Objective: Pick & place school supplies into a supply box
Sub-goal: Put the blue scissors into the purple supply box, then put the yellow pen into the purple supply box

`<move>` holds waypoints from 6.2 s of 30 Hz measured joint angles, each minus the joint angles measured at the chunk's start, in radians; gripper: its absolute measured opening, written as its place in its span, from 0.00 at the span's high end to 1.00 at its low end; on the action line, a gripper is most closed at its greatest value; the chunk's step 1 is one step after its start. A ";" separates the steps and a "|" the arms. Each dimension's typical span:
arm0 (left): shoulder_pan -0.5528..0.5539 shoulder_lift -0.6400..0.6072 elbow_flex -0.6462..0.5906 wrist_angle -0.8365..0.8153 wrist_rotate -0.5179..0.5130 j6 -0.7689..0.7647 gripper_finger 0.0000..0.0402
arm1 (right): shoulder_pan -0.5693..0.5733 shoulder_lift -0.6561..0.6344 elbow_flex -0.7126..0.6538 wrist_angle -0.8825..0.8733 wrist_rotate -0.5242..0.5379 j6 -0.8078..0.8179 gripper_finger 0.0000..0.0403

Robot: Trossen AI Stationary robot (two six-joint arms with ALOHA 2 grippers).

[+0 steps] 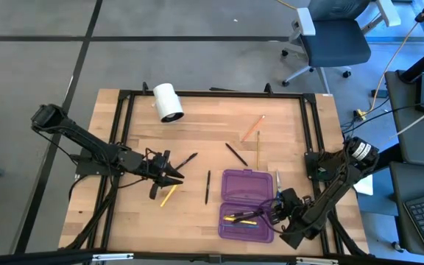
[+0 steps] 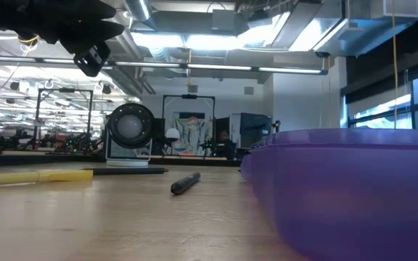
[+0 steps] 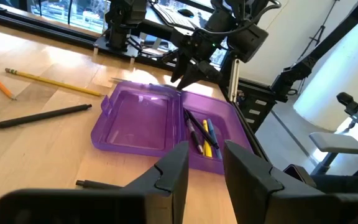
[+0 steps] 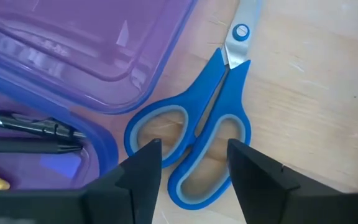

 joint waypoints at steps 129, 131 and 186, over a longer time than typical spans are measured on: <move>0.000 0.000 0.000 0.075 -0.063 0.125 0.61 | -0.241 0.127 0.232 0.270 -0.200 -1.668 0.52; 0.000 0.000 0.000 0.099 -0.063 0.161 0.60 | -0.241 0.105 0.232 0.239 -0.180 -1.650 0.48; -0.010 0.655 0.682 -1.270 0.060 -0.707 0.76 | 0.051 -0.788 -0.456 0.278 0.510 -1.108 0.44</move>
